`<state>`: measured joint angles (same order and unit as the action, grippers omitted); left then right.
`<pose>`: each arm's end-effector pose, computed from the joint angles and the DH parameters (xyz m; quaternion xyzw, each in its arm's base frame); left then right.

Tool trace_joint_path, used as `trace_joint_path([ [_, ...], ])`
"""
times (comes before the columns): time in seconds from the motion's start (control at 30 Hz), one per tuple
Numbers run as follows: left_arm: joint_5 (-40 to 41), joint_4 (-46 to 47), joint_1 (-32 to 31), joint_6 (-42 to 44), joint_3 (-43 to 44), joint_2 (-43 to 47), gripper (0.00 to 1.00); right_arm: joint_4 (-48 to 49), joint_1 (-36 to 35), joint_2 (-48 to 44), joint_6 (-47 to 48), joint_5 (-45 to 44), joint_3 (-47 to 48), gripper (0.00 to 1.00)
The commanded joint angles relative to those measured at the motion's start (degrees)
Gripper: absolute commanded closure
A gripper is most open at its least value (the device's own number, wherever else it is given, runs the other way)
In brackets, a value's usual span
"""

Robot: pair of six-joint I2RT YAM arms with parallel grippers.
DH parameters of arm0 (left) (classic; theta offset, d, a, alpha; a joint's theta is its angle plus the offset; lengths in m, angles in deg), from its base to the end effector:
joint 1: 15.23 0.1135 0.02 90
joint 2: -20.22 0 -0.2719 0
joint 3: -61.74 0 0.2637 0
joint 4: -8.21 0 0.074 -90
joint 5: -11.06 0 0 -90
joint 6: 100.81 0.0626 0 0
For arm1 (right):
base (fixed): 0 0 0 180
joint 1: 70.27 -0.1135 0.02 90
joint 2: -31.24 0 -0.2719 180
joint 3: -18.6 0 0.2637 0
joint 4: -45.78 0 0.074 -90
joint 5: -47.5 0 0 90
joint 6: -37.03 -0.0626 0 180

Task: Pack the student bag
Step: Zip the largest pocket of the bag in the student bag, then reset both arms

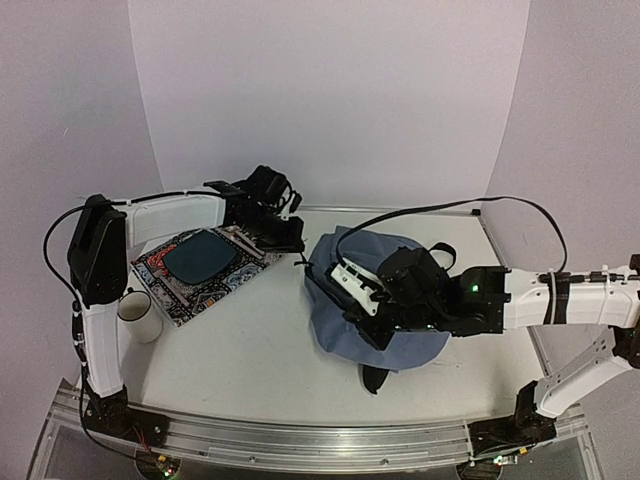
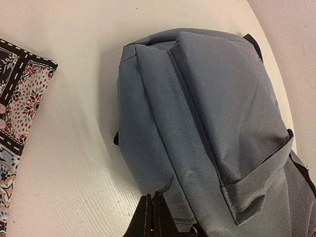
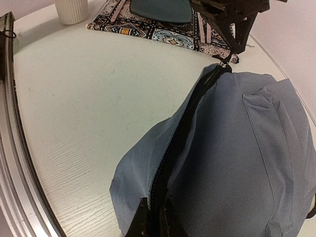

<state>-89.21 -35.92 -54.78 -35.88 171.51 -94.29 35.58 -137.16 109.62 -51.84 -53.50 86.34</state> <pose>0.3667 -0.3173 0.2370 0.1487 0.9211 -0.2578 0.2509 0.1487 0.3181 0.2830 -0.4133 0.7098 0.2404 0.5173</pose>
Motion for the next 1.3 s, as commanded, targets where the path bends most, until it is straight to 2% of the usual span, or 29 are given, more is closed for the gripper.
trace_joint_path([
  [0.0,4.3,6.6,2.9,-0.7,-1.5,5.4,1.00,-2.8,-2.3,0.7,-4.5,5.2,1.8,0.73],
  [0.07,4.0,7.1,2.9,-1.5,-5.0,8.4,0.99,-2.9,-2.0,2.8,-6.5,4.3,4.0,0.44],
  [0.1,4.4,7.3,2.9,-1.7,-6.6,9.9,0.96,-2.9,-1.8,4.0,-7.2,4.5,5.5,0.37],
  [0.23,8.3,7.9,3.1,-2.6,-12.3,17.3,0.81,-2.9,0.8,7.7,-9.4,6.2,11.7,0.17],
  [0.37,13.1,8.0,4.4,-2.9,-15.4,23.2,0.61,-2.9,5.7,11.5,-10.6,6.1,17.1,0.09],
  [0.43,14.4,8.0,5.9,-3.5,-16.8,25.5,0.45,-2.9,8.8,13.2,-11.6,6.3,19.6,0.03],
  [0.63,19.3,7.9,11.4,-3.9,-22.1,35.3,0.17,0.0,21.6,14.2,-15.8,2.9,21.7,0.02],
  [0.8,26.9,7.1,16.2,-3.7,-27.4,47.1,0.01,3.3,34.1,5.4,-20.2,-1.3,14.9,0.02],
  [1.0,39.8,5.1,17.5,-3.9,-33.1,59.9,0.00,4.2,43.6,-14.1,-19.8,-11.5,4.1,0.02],
  [1.17,45.6,4.5,17.5,-2.7,-38.1,72.4,0.00,4.6,44.2,-32.9,-14.5,-22.1,-3.6,0.02],
  [1.27,47.6,4.4,17.5,-0.8,-41.5,79.9,0.00,4.6,44.2,-43.6,-13.2,-22.2,-7.8,0.02],
])
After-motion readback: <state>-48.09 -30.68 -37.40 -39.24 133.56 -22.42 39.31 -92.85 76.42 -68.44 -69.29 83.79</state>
